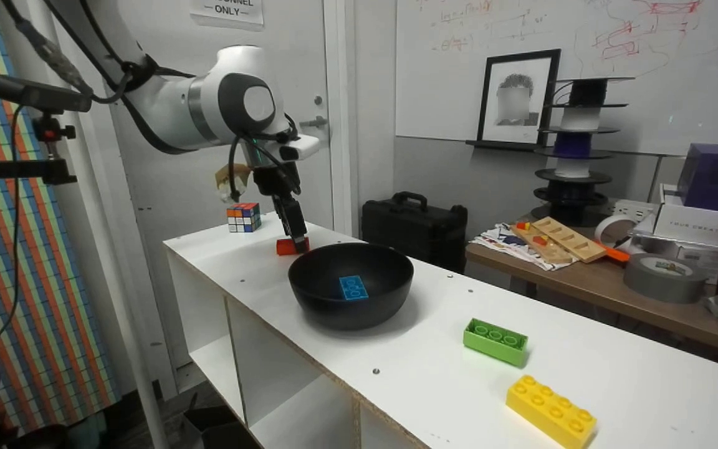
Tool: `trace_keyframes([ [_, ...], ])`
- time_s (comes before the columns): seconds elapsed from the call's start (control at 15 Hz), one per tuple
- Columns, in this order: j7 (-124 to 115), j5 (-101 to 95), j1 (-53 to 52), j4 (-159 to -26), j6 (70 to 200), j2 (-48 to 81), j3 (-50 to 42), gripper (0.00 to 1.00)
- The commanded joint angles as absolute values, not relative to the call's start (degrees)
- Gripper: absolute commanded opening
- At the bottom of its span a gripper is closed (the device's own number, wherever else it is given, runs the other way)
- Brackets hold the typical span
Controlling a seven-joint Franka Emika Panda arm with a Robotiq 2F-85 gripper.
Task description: Pick up the green, orange, blue and yellow from the table and put them in the bowl
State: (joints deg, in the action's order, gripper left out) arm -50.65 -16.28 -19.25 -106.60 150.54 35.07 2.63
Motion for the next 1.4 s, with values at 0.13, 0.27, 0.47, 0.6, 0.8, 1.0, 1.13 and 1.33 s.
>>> trace_keyframes([
  [0.13,-47.7,-12.7,-21.8,-99.9,150.6,40.9,1.5,0.75],
  [0.27,-46.7,-12.1,-21.9,-100.1,150.4,41.0,1.8,0.69],
  [0.47,-47.8,-11.8,-23.4,-102.6,150.0,38.0,1.0,0.46],
  [0.6,-49.6,-13.2,-25.2,-104.5,149.2,35.7,-0.8,0.3],
  [0.8,-52.6,-15.4,-27.8,-106.9,146.9,32.0,-4.1,0.11],
  [1.0,-53.6,-16.1,-27.1,-110.7,143.4,25.7,-5.0,0.11],
  [1.13,-51.8,-15.3,-24.3,-112.5,140.7,21.7,-4.5,0.11],
  [1.33,-50.6,-14.7,-19.6,-113.1,136.8,18.3,-4.4,0.11],
])
